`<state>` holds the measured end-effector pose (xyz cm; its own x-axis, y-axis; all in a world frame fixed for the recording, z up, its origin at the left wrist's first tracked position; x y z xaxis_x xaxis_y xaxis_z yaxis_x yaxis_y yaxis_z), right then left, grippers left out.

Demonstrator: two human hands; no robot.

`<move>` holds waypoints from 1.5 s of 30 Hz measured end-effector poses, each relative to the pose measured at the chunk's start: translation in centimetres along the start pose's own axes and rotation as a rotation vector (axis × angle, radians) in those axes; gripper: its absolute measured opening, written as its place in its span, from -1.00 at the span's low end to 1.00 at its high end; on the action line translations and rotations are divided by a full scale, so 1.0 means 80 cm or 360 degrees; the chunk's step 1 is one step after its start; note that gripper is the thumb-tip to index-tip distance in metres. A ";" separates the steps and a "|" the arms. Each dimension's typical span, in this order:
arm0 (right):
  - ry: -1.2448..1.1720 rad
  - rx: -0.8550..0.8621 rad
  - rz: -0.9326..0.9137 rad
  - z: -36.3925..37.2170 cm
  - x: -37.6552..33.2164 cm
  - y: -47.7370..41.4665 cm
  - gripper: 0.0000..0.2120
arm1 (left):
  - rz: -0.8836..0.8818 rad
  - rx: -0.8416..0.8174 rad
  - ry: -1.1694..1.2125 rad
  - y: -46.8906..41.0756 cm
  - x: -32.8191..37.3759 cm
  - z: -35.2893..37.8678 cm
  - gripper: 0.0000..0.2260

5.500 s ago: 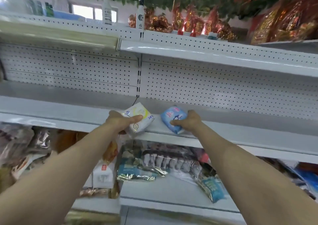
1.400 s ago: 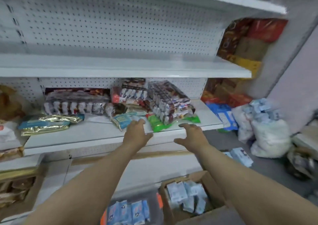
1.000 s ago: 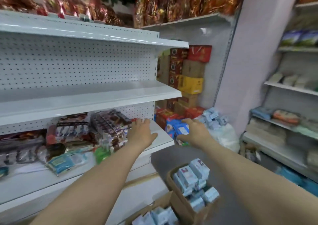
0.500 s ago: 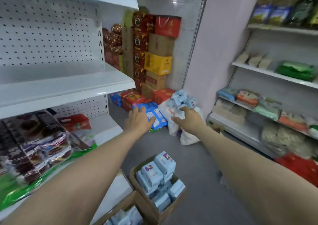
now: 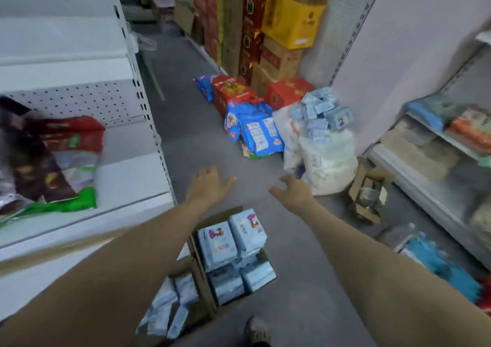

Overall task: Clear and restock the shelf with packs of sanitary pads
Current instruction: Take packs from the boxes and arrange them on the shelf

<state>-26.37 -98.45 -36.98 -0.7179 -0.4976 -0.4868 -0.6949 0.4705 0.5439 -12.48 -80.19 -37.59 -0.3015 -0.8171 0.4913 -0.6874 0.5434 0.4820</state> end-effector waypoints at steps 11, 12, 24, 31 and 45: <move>-0.0095 -0.0676 0.0317 0.118 0.163 -0.188 -0.39 | -0.0787 -0.0303 0.0728 -0.113 -0.109 0.209 -0.35; -0.0102 -0.0718 0.0338 0.132 0.174 -0.201 -0.38 | -0.0849 -0.0298 0.0813 -0.121 -0.122 0.226 -0.34; -0.0499 -0.0694 0.0541 0.266 0.263 -0.325 -0.28 | -0.1188 -0.0258 0.1454 -0.187 -0.228 0.399 -0.56; -0.0780 -0.0769 0.0451 0.309 0.278 -0.337 -0.81 | -0.1099 -0.0269 0.1772 -0.213 -0.252 0.443 -0.17; -0.1491 -0.0806 0.0547 0.334 0.280 -0.323 -0.78 | -0.0899 -0.0318 0.2151 -0.229 -0.271 0.435 -0.34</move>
<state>-25.58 -102.27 -80.24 -0.7647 0.4475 -0.4636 -0.5096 0.0203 0.8602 -16.31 -79.14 -82.31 0.8763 -0.1906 0.4424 -0.3673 0.3299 0.8697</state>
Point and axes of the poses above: each hand's wrist, its own y-axis away from the middle knuckle, its own z-axis out of the palm, x = y × z, the point moved 3 cm from there along -y, towards the middle knuckle, and after that the axes turned 15 degrees about -x, right-handed, at the moved point
